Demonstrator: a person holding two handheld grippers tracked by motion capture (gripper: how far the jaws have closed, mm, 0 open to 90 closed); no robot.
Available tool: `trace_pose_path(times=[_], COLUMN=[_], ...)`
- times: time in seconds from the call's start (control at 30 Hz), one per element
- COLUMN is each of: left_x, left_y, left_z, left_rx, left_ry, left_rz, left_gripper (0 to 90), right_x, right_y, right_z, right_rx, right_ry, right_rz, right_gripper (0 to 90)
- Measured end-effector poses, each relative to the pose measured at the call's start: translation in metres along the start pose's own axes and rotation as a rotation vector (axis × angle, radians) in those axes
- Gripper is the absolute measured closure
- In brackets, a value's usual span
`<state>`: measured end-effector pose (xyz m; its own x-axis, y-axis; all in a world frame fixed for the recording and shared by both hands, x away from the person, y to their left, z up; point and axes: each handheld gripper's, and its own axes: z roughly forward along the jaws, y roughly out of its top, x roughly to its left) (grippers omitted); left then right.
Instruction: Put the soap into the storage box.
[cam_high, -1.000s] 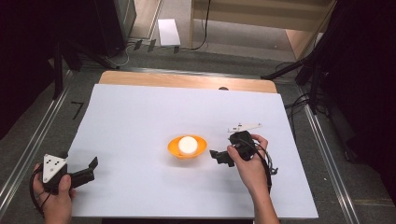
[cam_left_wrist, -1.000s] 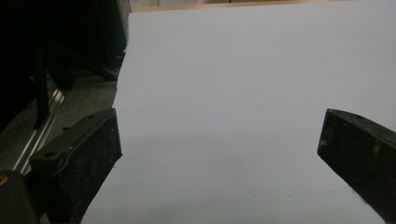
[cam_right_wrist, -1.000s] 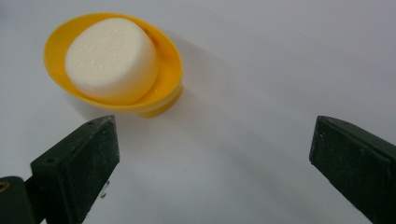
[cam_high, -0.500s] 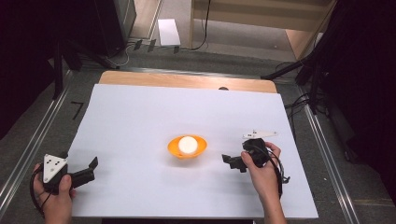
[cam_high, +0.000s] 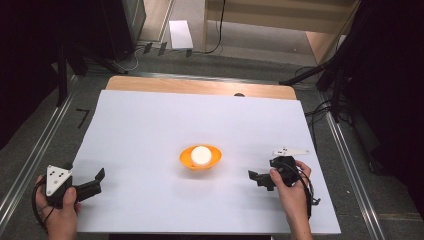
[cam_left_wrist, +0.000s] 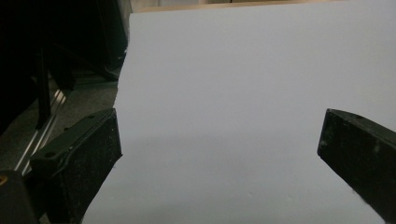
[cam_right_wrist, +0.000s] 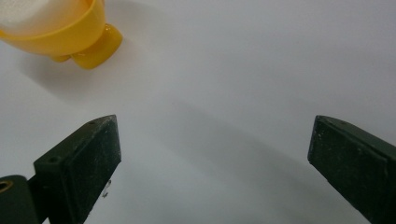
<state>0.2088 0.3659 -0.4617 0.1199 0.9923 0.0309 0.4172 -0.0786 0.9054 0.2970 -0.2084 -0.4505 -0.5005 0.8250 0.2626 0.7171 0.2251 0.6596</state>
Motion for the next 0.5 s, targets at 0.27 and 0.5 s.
trace_pose_path(times=[0.27,0.5], left_x=[0.000,0.001], left_y=[0.000,0.000], left_z=[0.000,0.000], left_rx=[-0.002,-0.003], left_ry=[-0.003,-0.005], left_rz=[0.000,-0.003], left_gripper=[0.0,0.0], right_x=[-0.011,-0.025], right_y=[-0.010,-0.023], right_z=[-0.005,-0.012], right_rx=[-0.008,-0.007], right_ry=[-0.018,-0.045], right_rz=[0.021,0.054], right_gripper=[3.5,3.8])
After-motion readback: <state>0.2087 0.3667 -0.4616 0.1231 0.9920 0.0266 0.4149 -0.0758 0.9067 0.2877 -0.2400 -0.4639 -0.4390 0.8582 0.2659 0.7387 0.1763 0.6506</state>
